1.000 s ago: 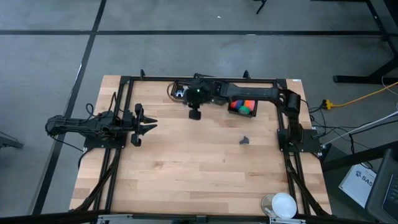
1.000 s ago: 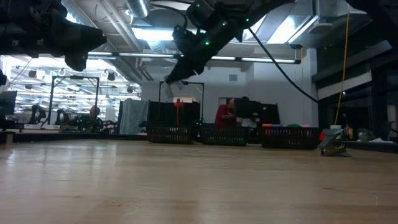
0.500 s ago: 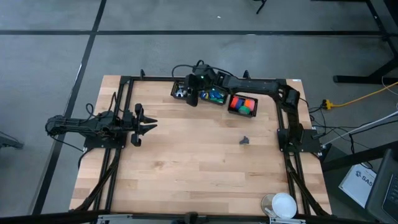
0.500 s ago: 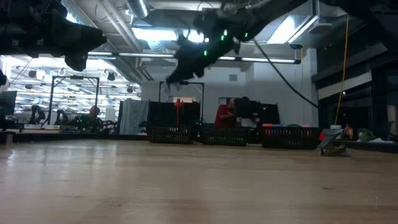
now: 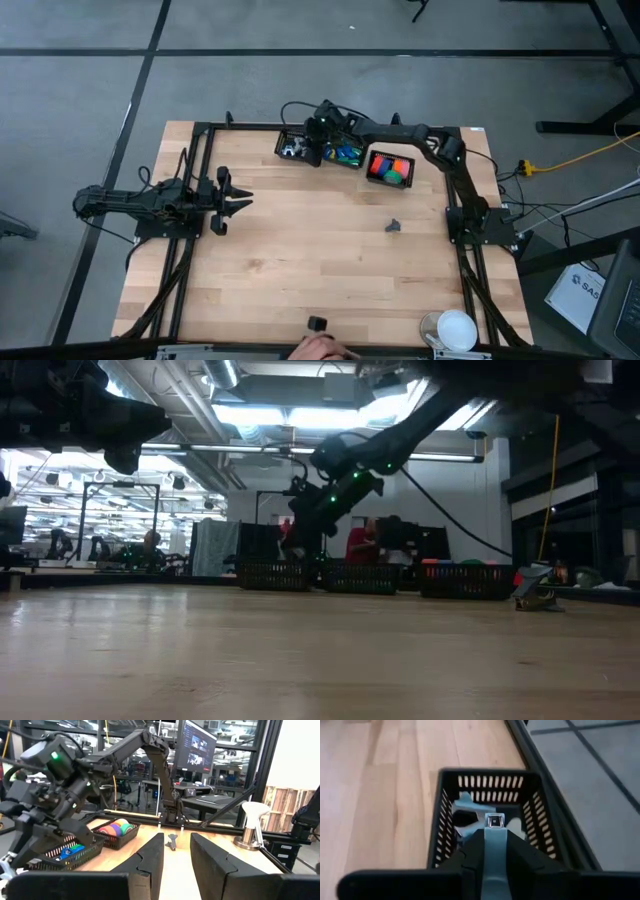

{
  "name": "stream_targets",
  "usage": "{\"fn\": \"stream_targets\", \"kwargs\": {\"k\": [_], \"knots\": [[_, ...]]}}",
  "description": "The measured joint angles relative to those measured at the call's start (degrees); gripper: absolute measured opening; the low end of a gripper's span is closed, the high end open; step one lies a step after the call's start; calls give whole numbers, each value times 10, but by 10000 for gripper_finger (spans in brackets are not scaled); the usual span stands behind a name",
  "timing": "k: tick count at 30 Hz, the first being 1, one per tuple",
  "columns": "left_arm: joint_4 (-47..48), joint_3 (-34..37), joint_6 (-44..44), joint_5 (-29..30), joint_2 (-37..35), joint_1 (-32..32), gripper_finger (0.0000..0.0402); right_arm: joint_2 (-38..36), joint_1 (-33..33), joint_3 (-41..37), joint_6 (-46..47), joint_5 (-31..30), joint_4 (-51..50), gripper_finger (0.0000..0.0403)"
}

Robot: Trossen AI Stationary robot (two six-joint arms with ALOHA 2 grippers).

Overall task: Pick and place Stapler, Stapler remover, tape
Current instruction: Put the blue stapler remover into the left black bin, then put the black stapler remover into the left black bin

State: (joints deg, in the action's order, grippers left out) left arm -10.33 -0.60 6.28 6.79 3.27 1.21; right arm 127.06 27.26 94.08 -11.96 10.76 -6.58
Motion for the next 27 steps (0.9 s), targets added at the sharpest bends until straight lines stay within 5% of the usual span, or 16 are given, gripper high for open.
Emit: {"fn": "stream_targets", "kwargs": {"k": [15, 27], "knots": [[0, 0, 0, 0, 0, 0, 91, 7, 8, 0, 27, 0, -7, 163], [0, 0, 0, 0, 0, 0, 91, -93, -39, 0, 25, -41, -124, 192]]}}
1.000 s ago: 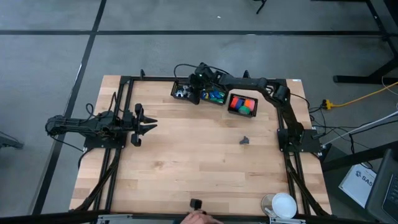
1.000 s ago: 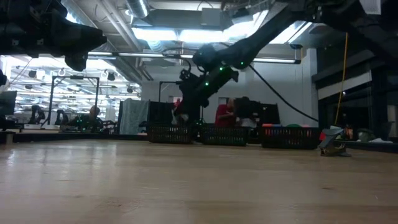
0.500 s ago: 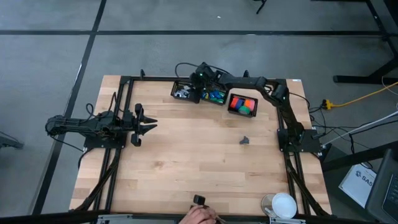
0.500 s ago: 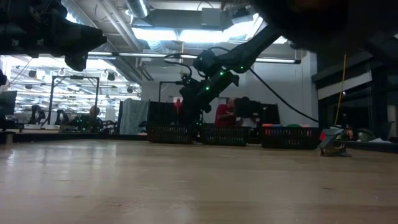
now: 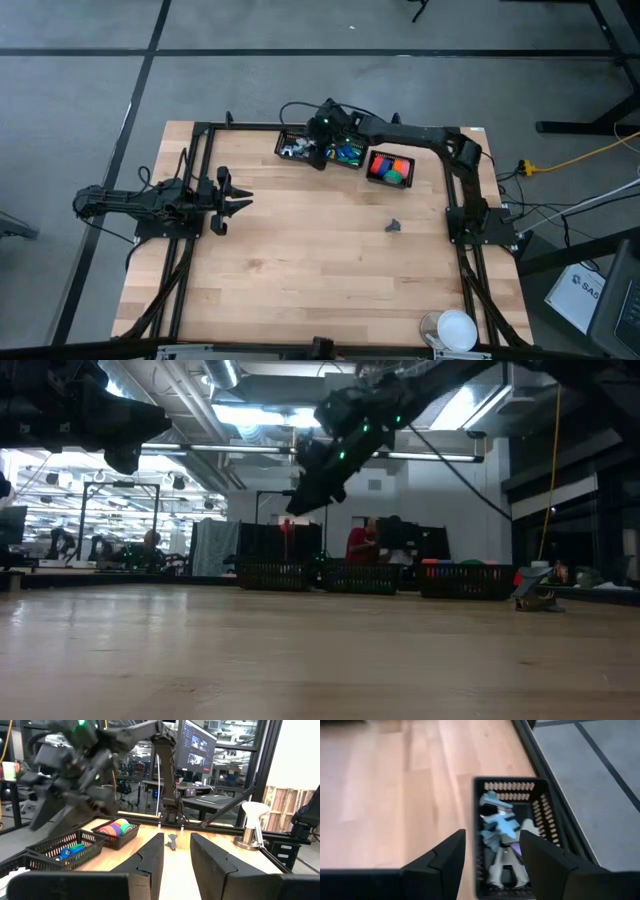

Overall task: Pick and place Stapler, Stapler remover, tape
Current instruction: Put the black stapler remover into the left black bin

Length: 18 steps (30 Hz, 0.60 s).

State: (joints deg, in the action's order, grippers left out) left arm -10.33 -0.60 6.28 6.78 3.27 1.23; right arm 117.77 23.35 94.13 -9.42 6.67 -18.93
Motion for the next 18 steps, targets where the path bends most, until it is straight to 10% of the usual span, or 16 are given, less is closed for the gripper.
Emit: {"fn": "stream_targets", "kwargs": {"k": [18], "knots": [[0, 0, 0, 0, 0, 0, 91, -52, -164, 1, -20, -39, -179, 193]]}}
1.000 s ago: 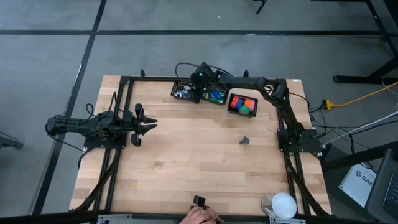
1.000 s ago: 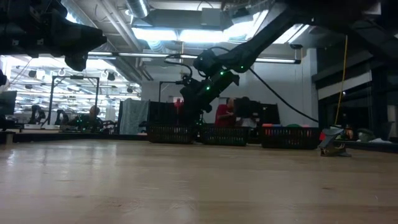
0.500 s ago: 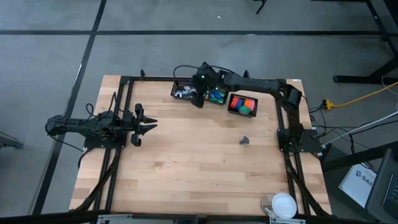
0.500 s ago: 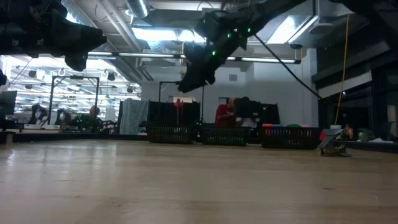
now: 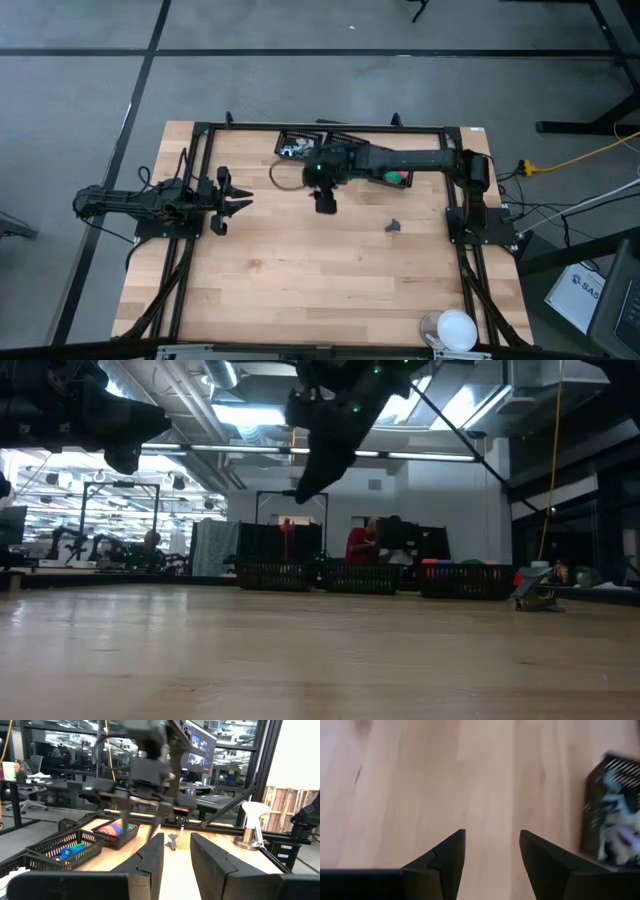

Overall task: Pick and place Stapler, Stapler remover, tape
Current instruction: Put the black stapler remover into the left black bin

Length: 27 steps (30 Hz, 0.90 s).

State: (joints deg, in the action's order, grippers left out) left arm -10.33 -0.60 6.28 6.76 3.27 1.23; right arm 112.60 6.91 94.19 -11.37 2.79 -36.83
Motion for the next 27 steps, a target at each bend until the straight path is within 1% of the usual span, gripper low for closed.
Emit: {"fn": "stream_targets", "kwargs": {"k": [2, 6, 16, 18, 24, 27], "knots": [[0, 0, 0, 0, 0, 0, 91, 0, -20, 0, -3, -12, -35, 193], [0, 0, 0, 0, 0, 0, 91, 0, -59, 0, -3, -13, -113, 193], [0, 0, 0, 0, 0, 0, 91, 0, -132, 0, 114, -13, -332, 193], [0, 0, 0, 0, 0, 0, 91, 3, -142, 0, 127, -13, -359, 193], [0, 0, 0, 0, 0, 0, 91, 27, -164, -1, 124, -13, -408, 193], [0, 0, 0, 0, 0, 0, 91, 44, -172, -6, 96, -13, -430, 193]]}}
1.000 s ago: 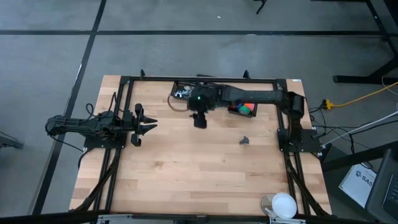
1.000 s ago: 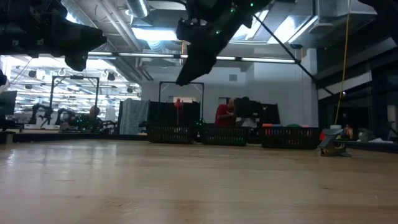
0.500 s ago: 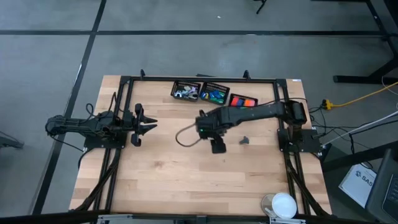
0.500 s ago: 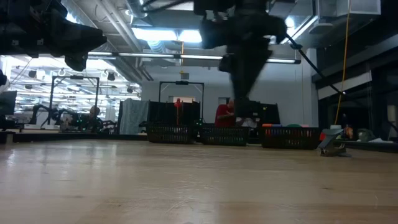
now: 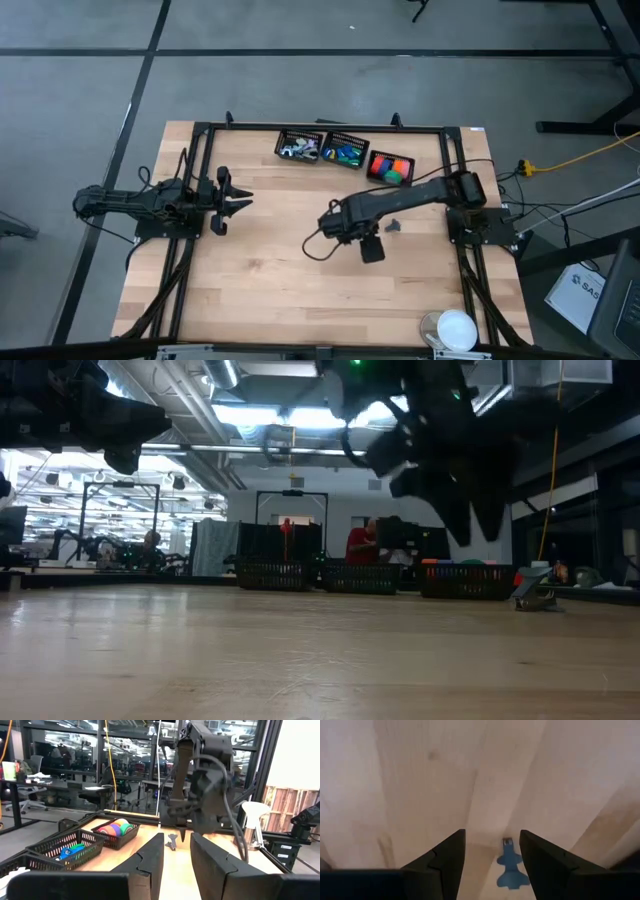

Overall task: Pick and place Stapler, Stapler remover, tape
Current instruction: Put the black stapler remover into the left black bin

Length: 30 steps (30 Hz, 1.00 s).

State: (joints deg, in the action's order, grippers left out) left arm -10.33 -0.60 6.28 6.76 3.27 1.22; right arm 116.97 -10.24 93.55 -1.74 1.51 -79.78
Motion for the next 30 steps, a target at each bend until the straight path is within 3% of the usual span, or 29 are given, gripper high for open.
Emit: {"fn": "stream_targets", "kwargs": {"k": [13, 19, 30], "knots": [[0, 0, 0, 0, 0, 0, 91, 6, -13, -121, -37, -74, -30, 193], [0, 0, 0, 0, 0, 0, 91, 6, -13, -144, -64, -144, -23, 193], [0, 0, 0, 0, 0, 0, 91, 6, -20, -159, -79, -146, 20, 193]]}}
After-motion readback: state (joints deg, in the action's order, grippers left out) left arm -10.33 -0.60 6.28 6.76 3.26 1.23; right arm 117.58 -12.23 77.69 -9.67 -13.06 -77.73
